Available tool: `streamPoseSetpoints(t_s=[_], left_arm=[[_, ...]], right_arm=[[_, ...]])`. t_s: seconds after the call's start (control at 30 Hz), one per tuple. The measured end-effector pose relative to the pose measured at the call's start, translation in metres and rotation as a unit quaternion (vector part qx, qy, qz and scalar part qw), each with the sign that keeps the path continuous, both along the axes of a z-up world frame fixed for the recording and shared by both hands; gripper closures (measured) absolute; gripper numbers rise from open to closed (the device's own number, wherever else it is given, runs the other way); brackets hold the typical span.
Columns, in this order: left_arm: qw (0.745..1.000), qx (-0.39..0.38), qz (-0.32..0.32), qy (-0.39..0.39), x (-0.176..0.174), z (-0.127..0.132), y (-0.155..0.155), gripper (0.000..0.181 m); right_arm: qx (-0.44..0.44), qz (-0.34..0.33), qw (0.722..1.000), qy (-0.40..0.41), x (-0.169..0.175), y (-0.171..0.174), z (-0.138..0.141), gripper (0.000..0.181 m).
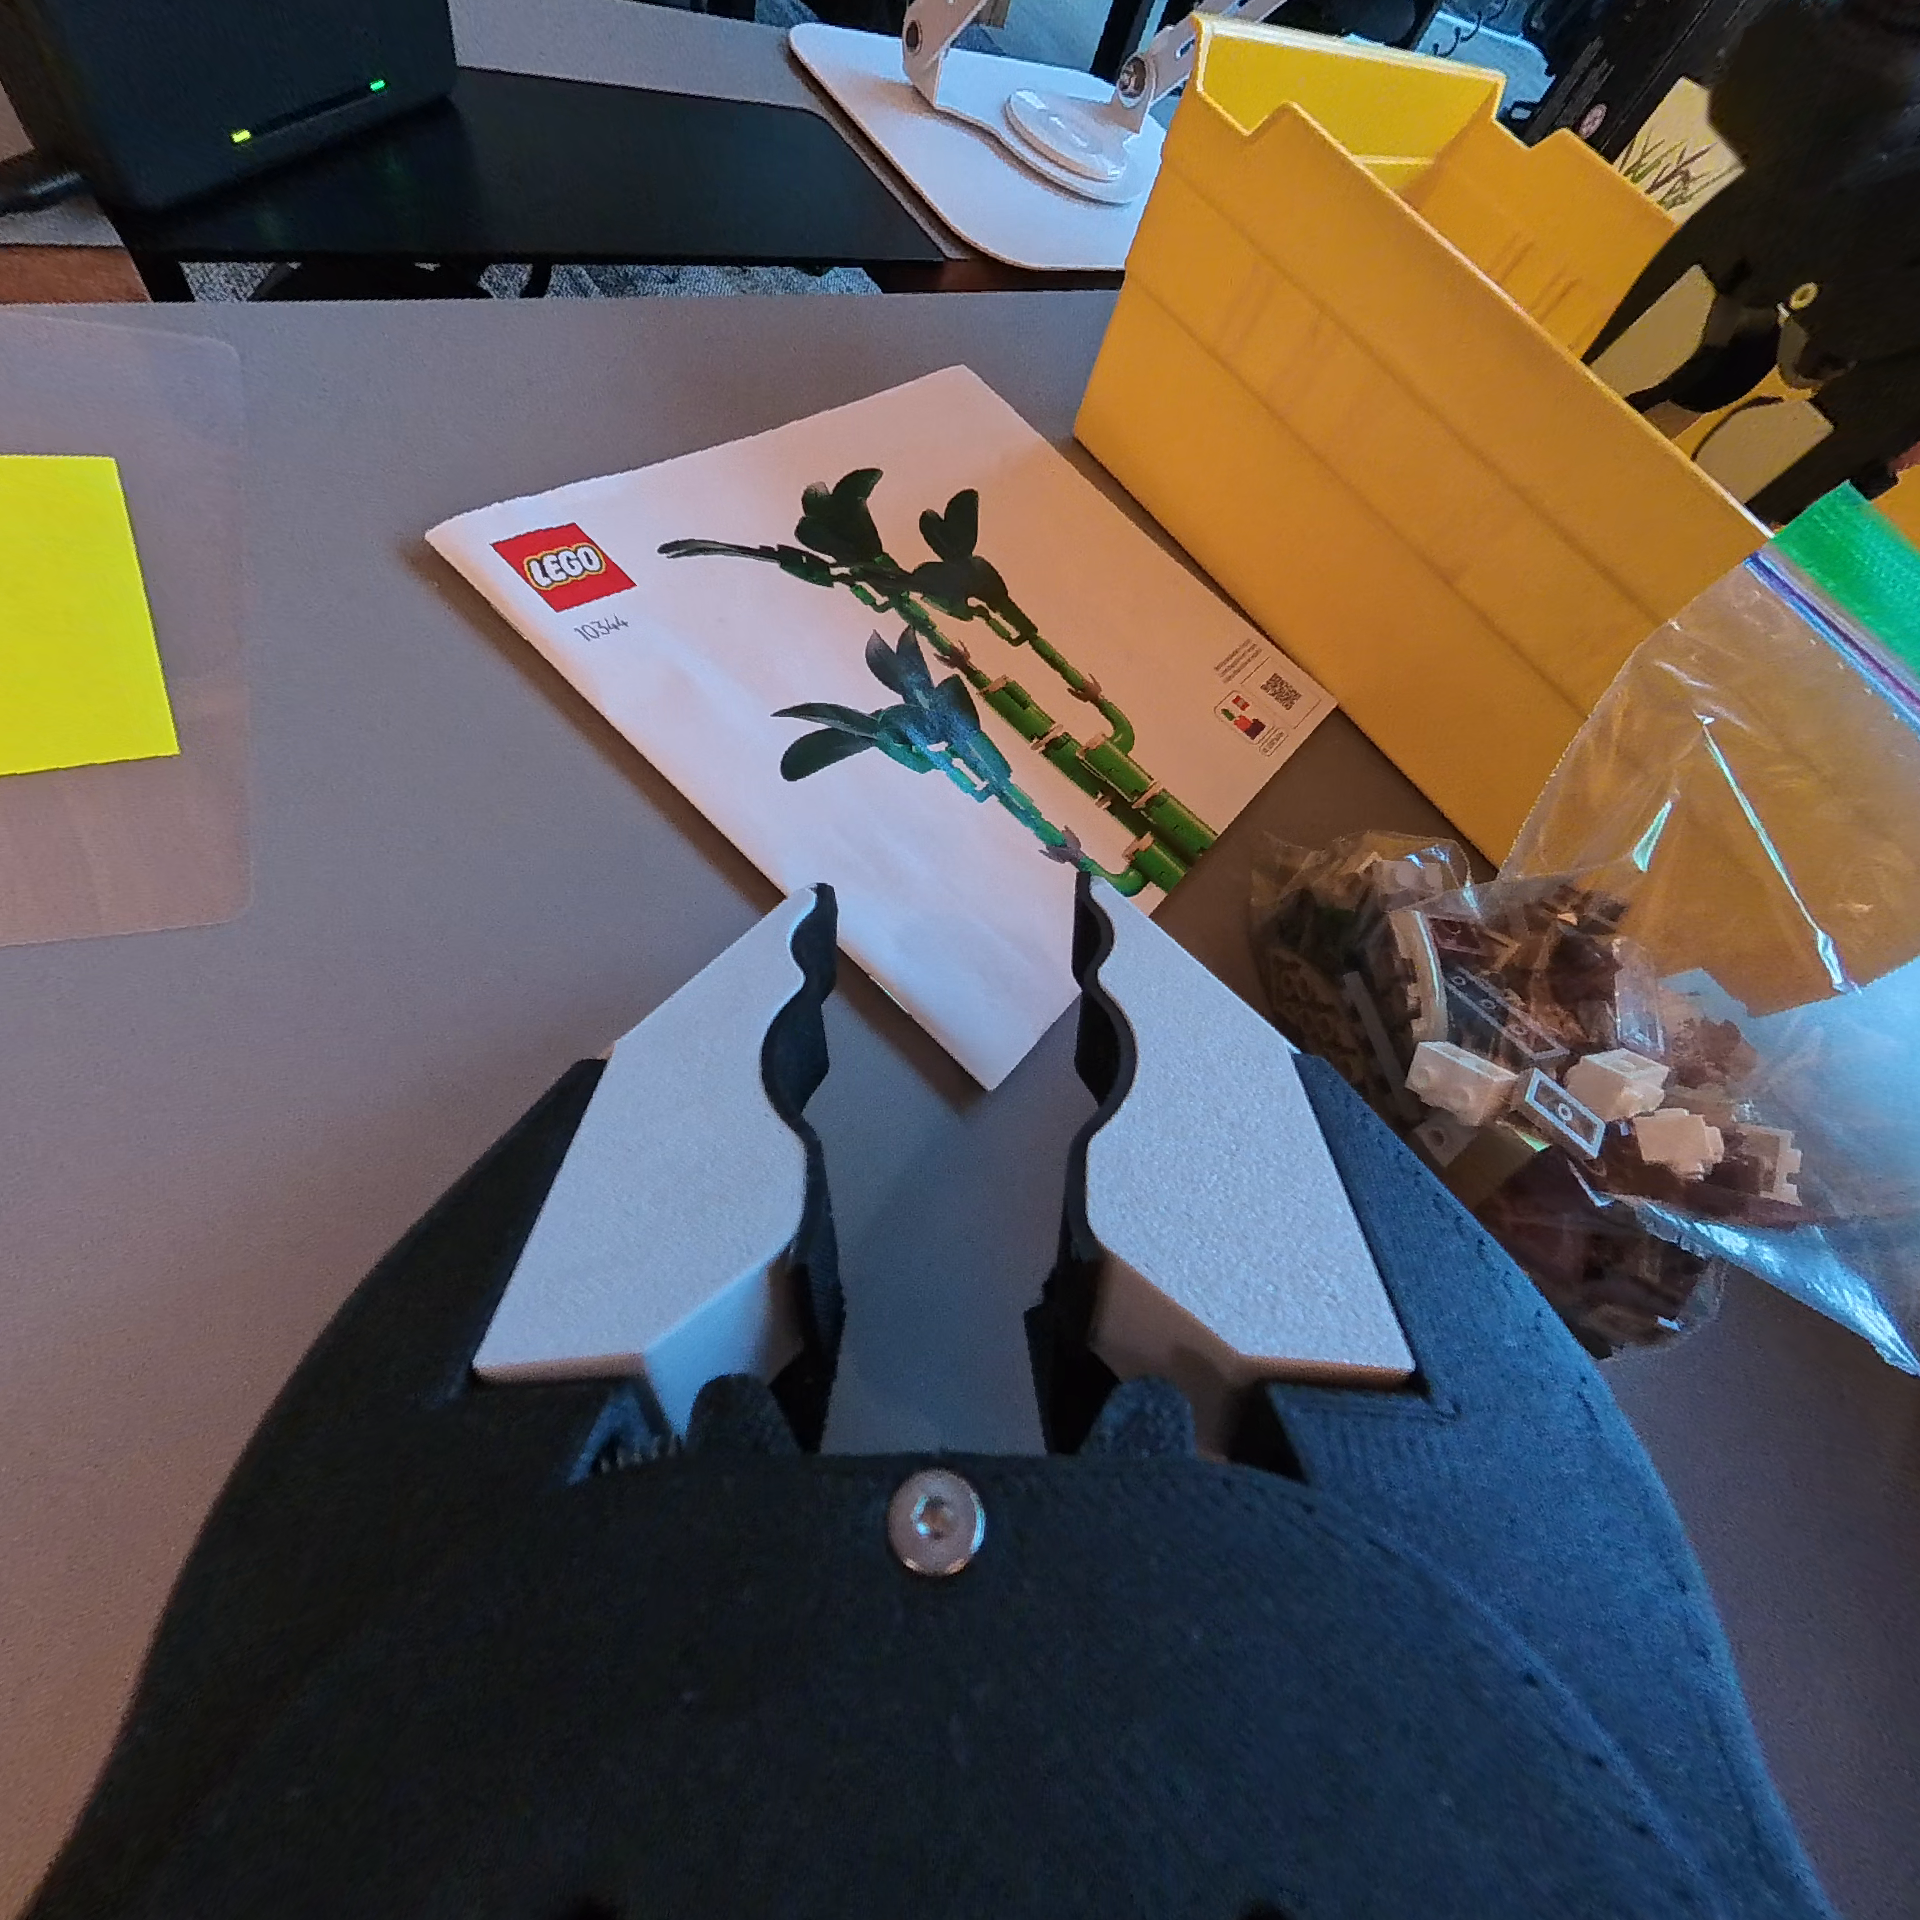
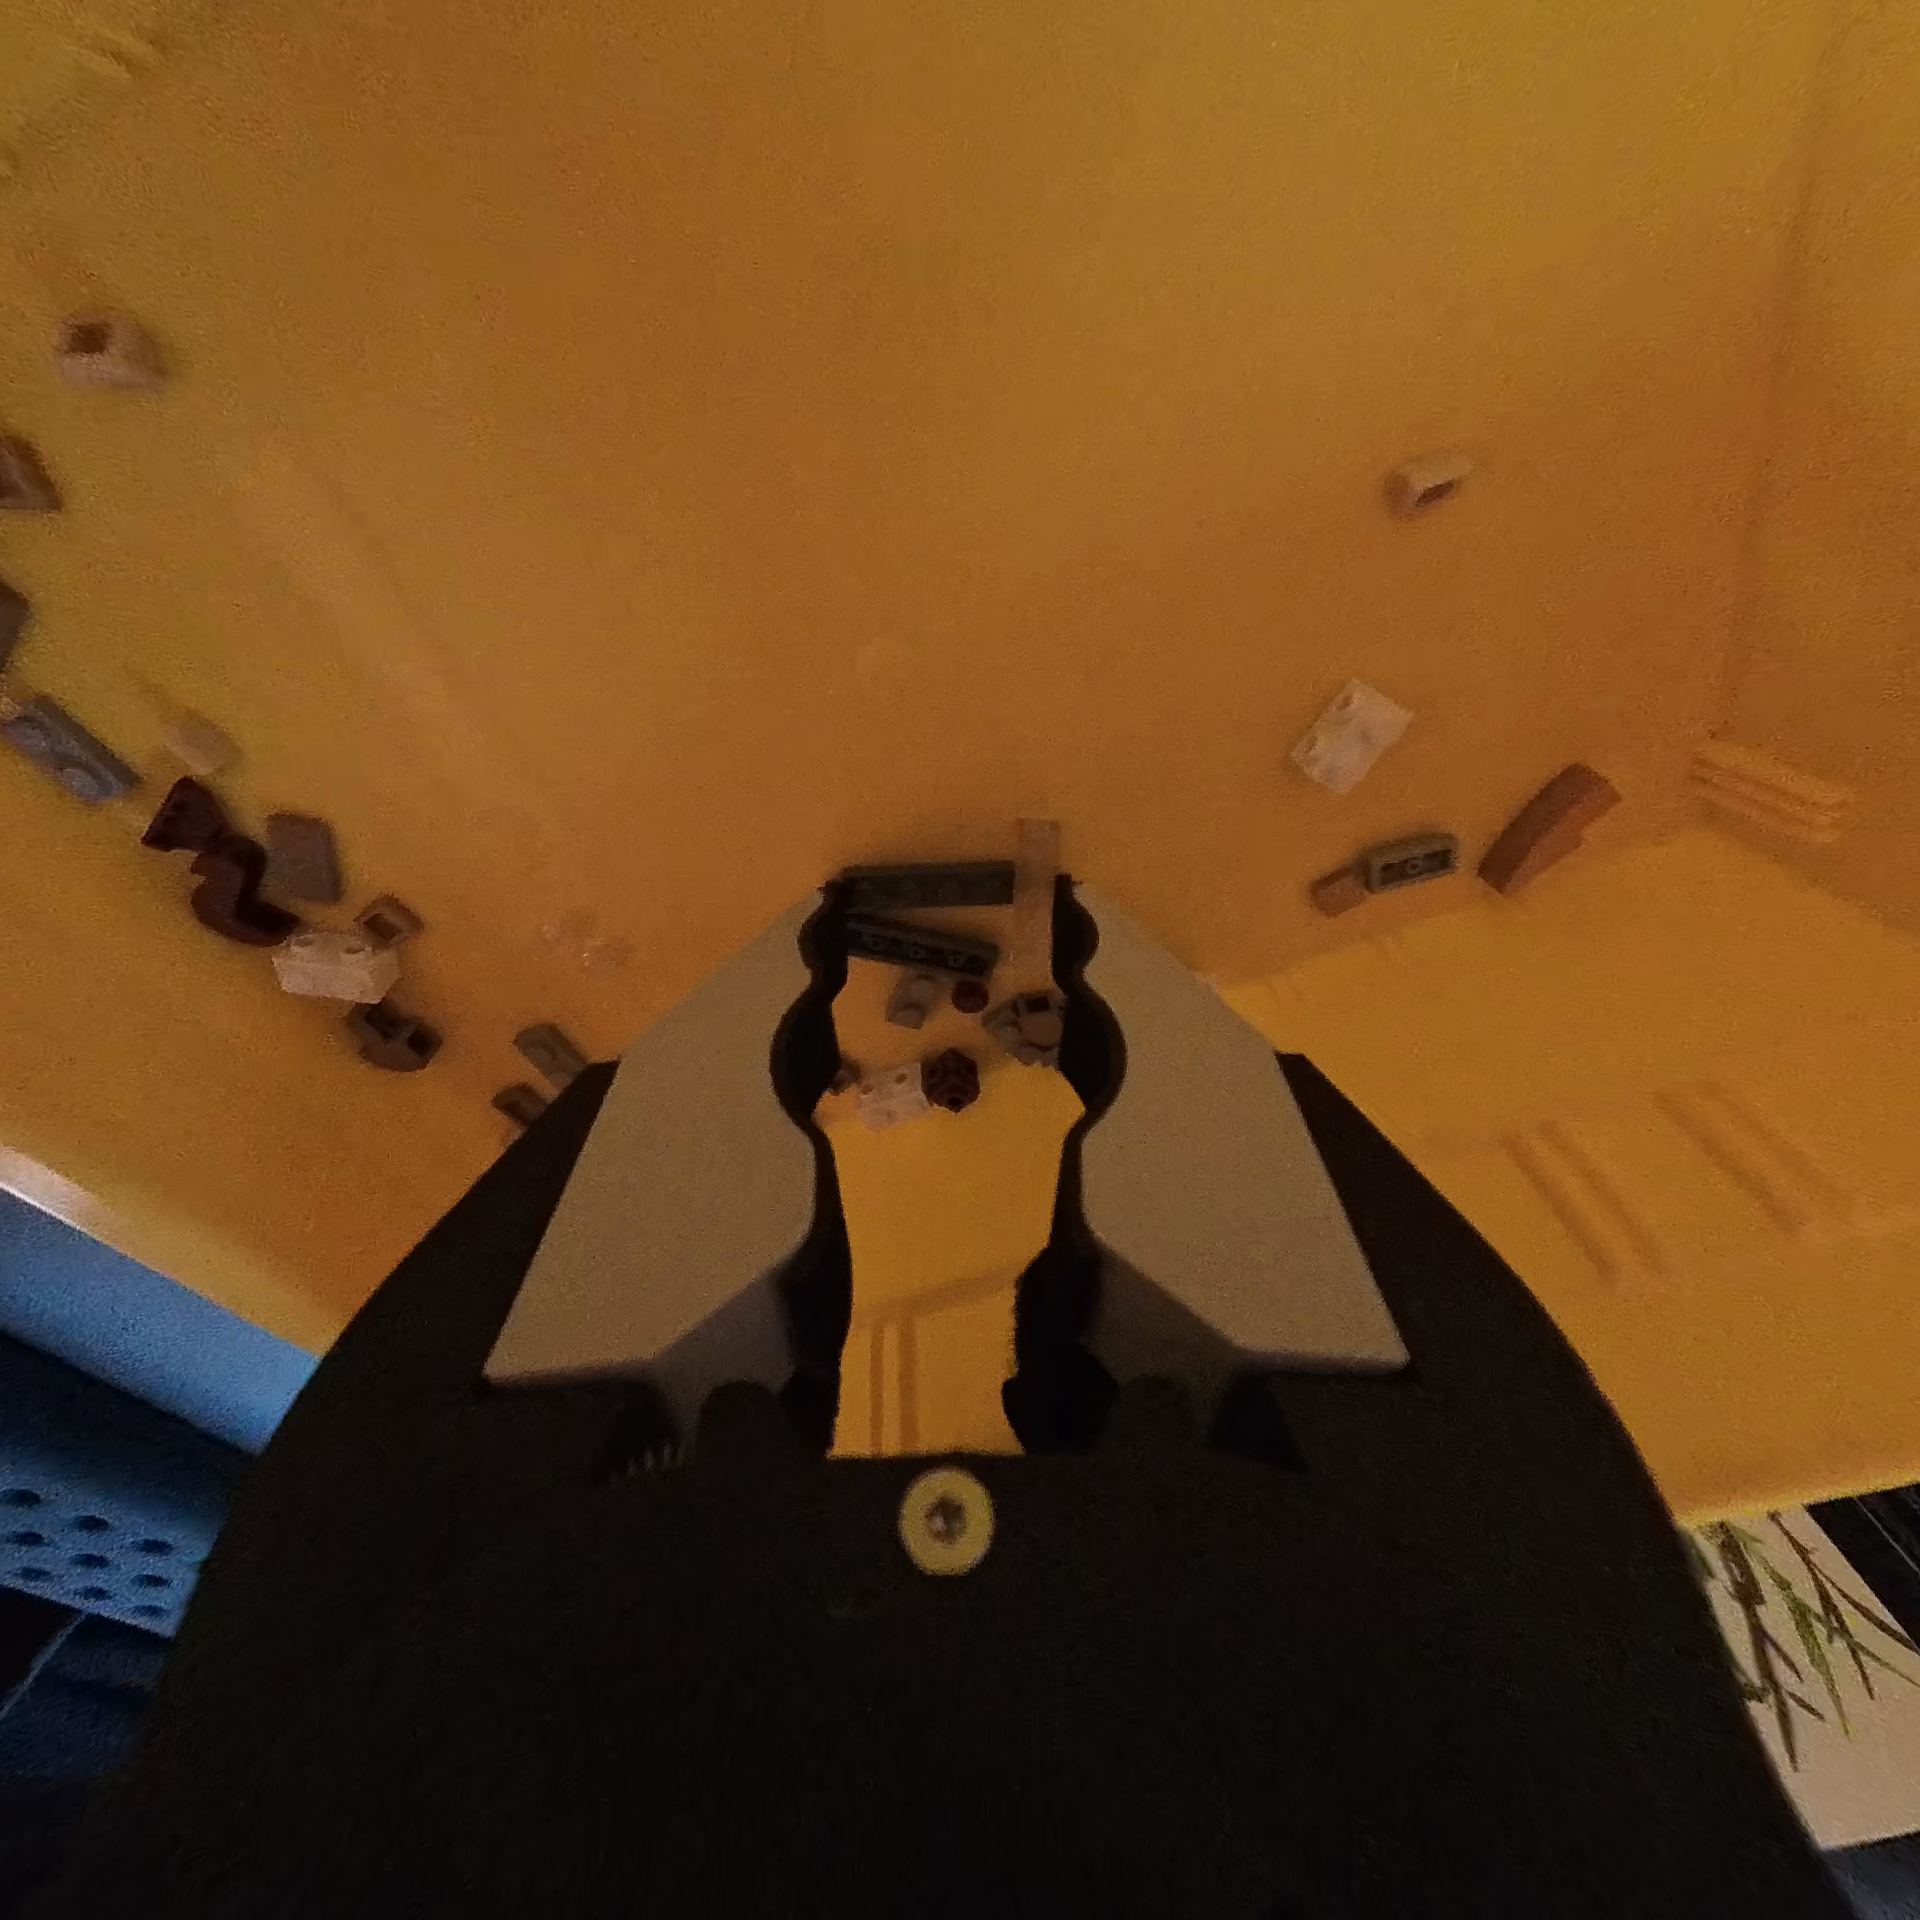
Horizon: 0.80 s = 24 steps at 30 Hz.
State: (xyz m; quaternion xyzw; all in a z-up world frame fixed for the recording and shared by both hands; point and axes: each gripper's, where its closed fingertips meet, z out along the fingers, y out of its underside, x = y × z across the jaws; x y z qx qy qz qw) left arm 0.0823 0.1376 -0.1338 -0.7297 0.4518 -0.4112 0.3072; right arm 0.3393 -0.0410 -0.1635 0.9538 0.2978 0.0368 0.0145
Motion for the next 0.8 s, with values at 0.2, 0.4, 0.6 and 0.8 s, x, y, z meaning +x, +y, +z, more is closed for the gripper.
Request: streamPoseSetpoints(t_s=[0.2,0.4,0.6,0.8], left_arm=[[1.000,0.001,0.000,0.000,0.000,0.000,0.000,0.137],[1.000,0.001,0.000,0.001,0.000,0.000,0.000,0.137],[1.000,0.001,0.000,0.001,0.000,0.000,0.000,0.137],[1.000,0.001,0.000,0.002,0.000,-0.001,0.000,0.137]], right_arm=[[0.013,0.031,0.999,-0.004,-0.008,-0.003,0.009,0.168],[0.049,0.033,0.998,-0.013,-0.008,0.005,0.026,0.173],[0.029,-0.059,0.998,0.019,-0.002,0.008,0.011,0.153],[0.005,-0.072,0.997,-0.006,0.007,0.011,0.000,0.145]])
